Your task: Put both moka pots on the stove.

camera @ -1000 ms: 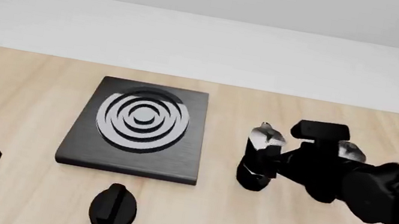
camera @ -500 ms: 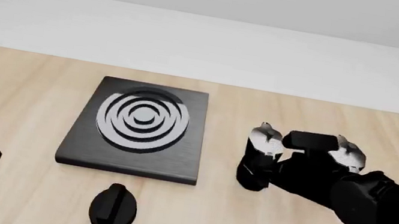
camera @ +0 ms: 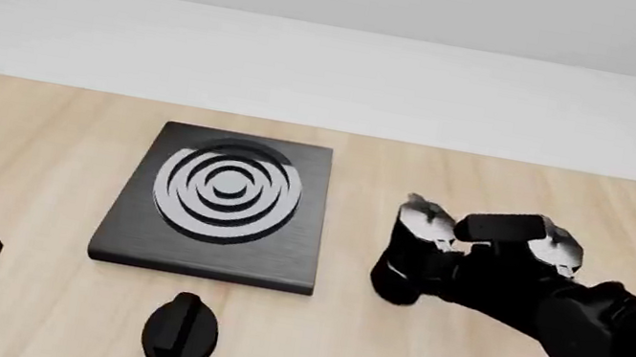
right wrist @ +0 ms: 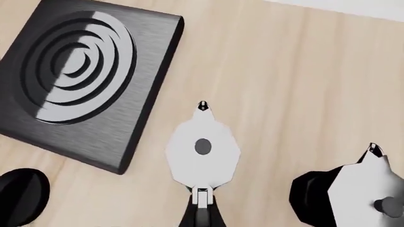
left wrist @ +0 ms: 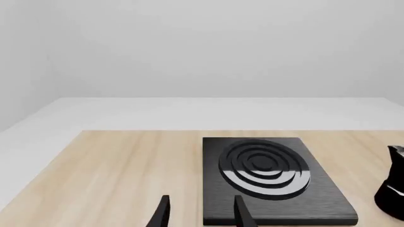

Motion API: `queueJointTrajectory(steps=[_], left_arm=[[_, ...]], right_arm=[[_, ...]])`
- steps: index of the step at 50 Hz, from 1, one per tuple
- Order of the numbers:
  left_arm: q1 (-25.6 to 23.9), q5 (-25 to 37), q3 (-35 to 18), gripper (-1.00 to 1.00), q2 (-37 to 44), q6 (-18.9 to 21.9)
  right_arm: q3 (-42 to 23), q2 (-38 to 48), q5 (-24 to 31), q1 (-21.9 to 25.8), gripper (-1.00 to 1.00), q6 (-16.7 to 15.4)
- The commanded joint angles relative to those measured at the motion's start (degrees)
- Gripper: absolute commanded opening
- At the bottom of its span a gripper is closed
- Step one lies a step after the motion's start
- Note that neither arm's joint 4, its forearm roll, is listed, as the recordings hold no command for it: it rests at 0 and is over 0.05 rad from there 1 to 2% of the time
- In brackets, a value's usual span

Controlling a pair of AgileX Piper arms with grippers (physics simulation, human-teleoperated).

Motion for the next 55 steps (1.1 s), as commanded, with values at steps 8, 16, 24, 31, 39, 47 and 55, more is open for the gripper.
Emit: queueJointTrajectory(steps=[8,16,24,31,39,47,55], left_arm=[[0.00,0.00,0.00,1.00,0.00,0.00],[0.00,0.00,0.00,1.00,0.00,0.00],[0.00,0.00,0.00,1.00,0.00,0.00],[0.00,0.00,0.00,1.00,0.00,0.00],[0.00,0.00,0.00,1.00,0.00,0.00],[0.00,0.00,0.00,1.00,0.00,0.00],[0.00,0.00,0.00,1.00,0.00,0.00]], right_arm=[[0.05,-5.68,-3.16,2.62,-1.00,-6.95],[-1.42,-7.05,-3.12,3.44,-1.00,-8.55],[-4.32,-7.46,-2.77,3.76,-1.00,-10.77],[-7.17,-7.35,-4.67,3.60,-1.00,-11.83],[-9.92,-6.98,-7.75,5.48,-1.00,-13.83],[-14.78,-3.47,-10.55,7.40,-1.00,-14.12],[-20.88,1.36,-11.47,8.81,-1.00,-13.44]])
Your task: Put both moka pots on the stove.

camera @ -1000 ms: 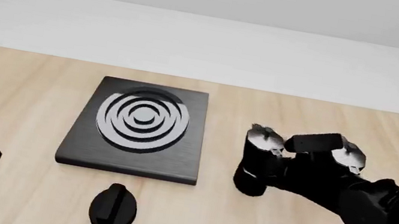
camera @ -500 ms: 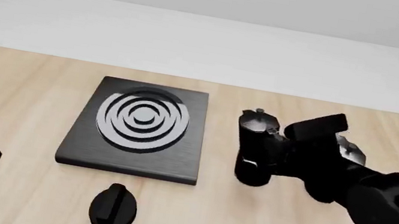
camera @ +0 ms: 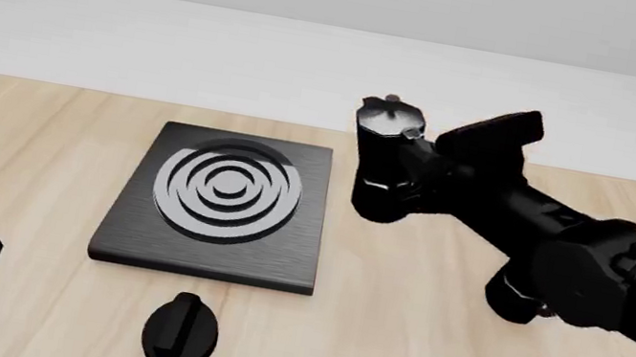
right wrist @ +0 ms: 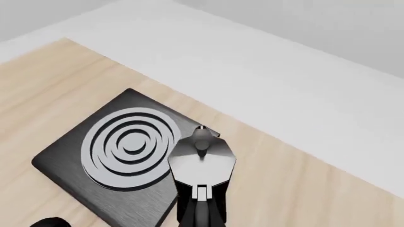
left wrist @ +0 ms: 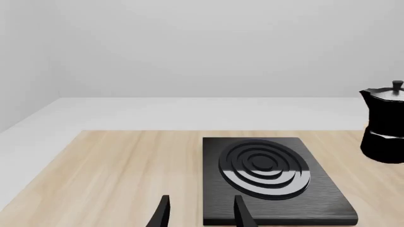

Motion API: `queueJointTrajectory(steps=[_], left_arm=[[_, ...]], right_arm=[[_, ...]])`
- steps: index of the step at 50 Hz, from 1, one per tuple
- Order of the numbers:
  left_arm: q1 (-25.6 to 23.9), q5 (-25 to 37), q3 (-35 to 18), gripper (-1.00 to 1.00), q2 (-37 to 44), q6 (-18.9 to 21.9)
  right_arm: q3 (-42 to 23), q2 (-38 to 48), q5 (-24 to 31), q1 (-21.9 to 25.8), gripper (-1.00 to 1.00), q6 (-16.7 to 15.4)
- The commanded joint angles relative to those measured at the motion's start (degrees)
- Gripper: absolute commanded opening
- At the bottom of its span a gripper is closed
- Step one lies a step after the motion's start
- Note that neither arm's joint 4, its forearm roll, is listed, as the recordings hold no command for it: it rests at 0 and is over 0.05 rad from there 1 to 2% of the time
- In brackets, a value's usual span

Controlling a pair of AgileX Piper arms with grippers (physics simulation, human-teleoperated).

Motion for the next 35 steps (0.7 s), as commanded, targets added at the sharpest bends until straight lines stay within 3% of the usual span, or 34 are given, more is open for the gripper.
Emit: queueJointTrajectory(steps=[1,17,35], left_arm=[[0.00,0.00,0.00,1.00,0.00,0.00],[0.00,0.00,0.00,1.00,0.00,0.00],[0.00,0.00,0.00,1.00,0.00,0.00]], right_arm=[[-8.37,3.94,-2.70,2.11,-1.00,0.16],[-21.83,17.03,-3.96,8.93,-1.00,1.40],[-32.07,27.16,-4.34,13.88,-1.00,3.80]])
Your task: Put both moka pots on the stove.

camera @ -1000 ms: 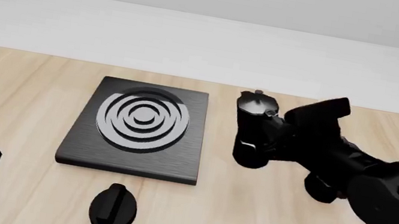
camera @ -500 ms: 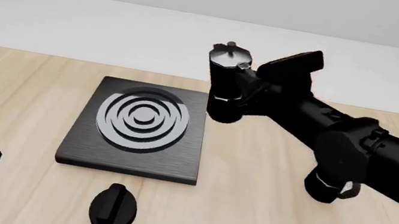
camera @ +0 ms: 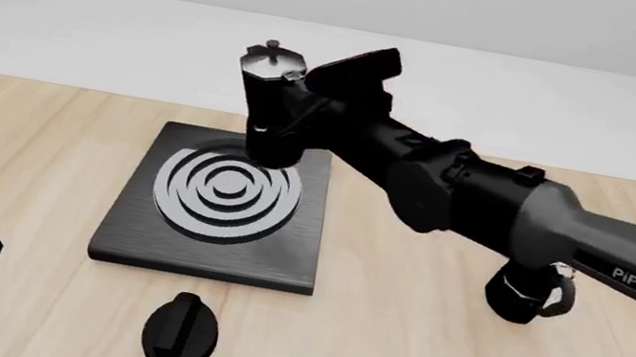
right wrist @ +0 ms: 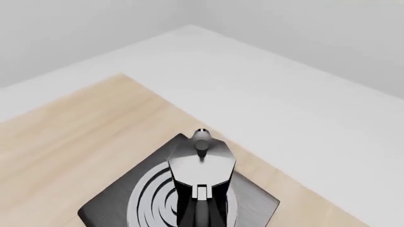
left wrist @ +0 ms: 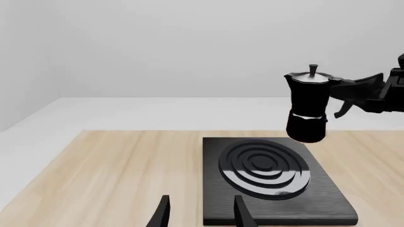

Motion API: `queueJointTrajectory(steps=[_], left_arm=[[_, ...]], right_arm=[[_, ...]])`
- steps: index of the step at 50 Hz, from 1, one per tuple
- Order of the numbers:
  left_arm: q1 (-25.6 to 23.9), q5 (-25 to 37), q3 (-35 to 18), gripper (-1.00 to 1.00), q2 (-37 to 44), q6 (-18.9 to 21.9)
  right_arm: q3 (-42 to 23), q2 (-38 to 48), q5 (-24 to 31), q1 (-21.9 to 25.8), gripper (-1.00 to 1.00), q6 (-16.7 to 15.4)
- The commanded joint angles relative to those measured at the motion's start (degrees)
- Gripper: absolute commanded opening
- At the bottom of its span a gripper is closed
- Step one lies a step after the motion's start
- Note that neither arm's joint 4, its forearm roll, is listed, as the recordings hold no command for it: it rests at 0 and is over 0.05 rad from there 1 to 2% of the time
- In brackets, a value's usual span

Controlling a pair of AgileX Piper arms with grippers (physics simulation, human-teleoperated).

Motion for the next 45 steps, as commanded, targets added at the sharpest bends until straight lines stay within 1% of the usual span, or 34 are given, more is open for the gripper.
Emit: queueJointTrajectory(steps=[1,6,14,16,23,26,27,37,43,45], left_arm=[[0.00,0.00,0.00,1.00,0.00,0.00],[0.00,0.00,0.00,1.00,0.00,0.00],[0.00,0.00,0.00,1.00,0.00,0.00],[0.00,0.00,0.00,1.00,0.00,0.00],[0.00,0.00,0.00,1.00,0.00,0.00],[0.00,0.00,0.00,1.00,0.00,0.00],[0.00,0.00,0.00,1.00,0.00,0.00],[0.00,0.00,0.00,1.00,0.00,0.00],[0.00,0.00,0.00,1.00,0.00,0.00],[0.00,0.00,0.00,1.00,0.00,0.00]], right_arm=[[-8.48,5.45,-0.59,3.12,-1.00,1.70],[-12.21,8.46,0.05,4.08,-1.00,1.40],[-17.67,12.47,0.89,5.24,-1.00,2.08],[-18.99,13.62,1.07,5.63,-1.00,1.43],[-23.35,17.21,2.06,6.63,-1.00,0.85],[-25.56,19.09,2.50,6.91,-1.00,0.65],[-26.25,19.58,2.87,7.08,-1.00,1.17],[-29.20,23.41,3.02,7.79,-1.00,0.09],[-30.23,24.88,3.28,7.92,-1.00,0.57],[-30.03,25.28,2.87,8.23,-1.00,-0.06]])
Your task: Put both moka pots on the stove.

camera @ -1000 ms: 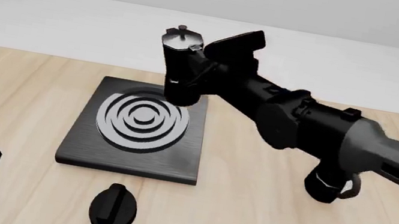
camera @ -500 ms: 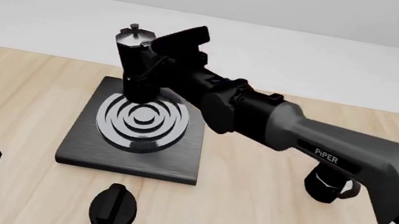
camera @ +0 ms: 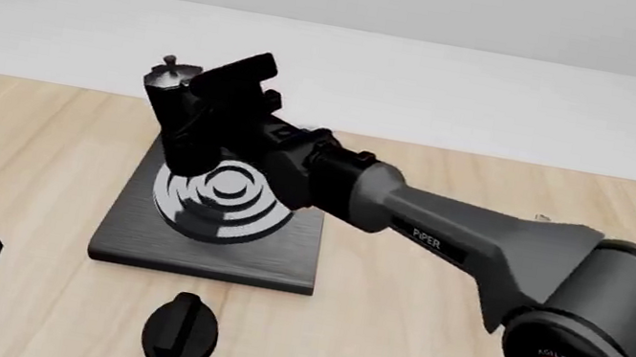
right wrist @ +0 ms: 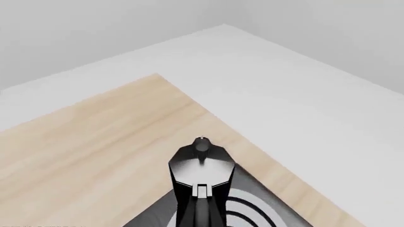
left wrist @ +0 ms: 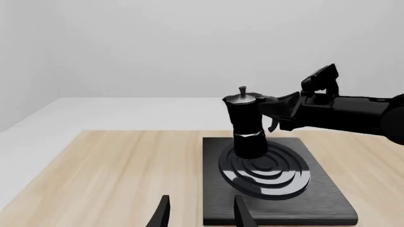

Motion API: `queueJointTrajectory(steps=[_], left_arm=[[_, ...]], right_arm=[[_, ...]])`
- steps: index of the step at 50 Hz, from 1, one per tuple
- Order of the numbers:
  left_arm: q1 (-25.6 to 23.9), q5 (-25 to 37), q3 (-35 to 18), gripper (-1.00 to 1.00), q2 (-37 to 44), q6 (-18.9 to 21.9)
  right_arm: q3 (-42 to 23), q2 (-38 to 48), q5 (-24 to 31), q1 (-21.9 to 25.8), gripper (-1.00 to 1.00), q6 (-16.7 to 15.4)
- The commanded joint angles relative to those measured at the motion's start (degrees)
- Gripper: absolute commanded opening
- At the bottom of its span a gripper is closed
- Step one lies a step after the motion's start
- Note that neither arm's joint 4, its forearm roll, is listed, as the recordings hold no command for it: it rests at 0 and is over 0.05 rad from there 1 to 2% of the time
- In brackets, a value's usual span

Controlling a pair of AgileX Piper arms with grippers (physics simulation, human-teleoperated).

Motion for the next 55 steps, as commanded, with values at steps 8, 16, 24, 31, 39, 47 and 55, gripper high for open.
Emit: queueJointTrajectory(steps=[8,16,24,31,39,47,55], left_arm=[[0.00,0.00,0.00,1.00,0.00,0.00],[0.00,0.00,0.00,1.00,0.00,0.00],[0.00,0.00,0.00,1.00,0.00,0.00],[0.00,0.00,0.00,1.00,0.00,0.00],[0.00,0.00,0.00,1.00,0.00,0.00],[0.00,0.00,0.00,1.00,0.00,0.00],[0.00,0.00,0.00,1.00,0.00,0.00]], right_arm=[[-5.61,4.30,-0.46,0.31,-1.00,-1.33],[-6.19,5.37,-1.01,-0.34,-1.00,-1.11],[-3.97,5.87,-3.49,-0.64,-1.00,0.25],[-2.91,6.10,-4.03,-0.80,-1.00,0.65],[-0.32,5.58,-5.89,-0.96,-1.00,1.75],[3.95,5.75,-9.58,-1.63,-1.00,3.28],[5.32,5.74,-10.11,-1.46,-1.00,3.57]])
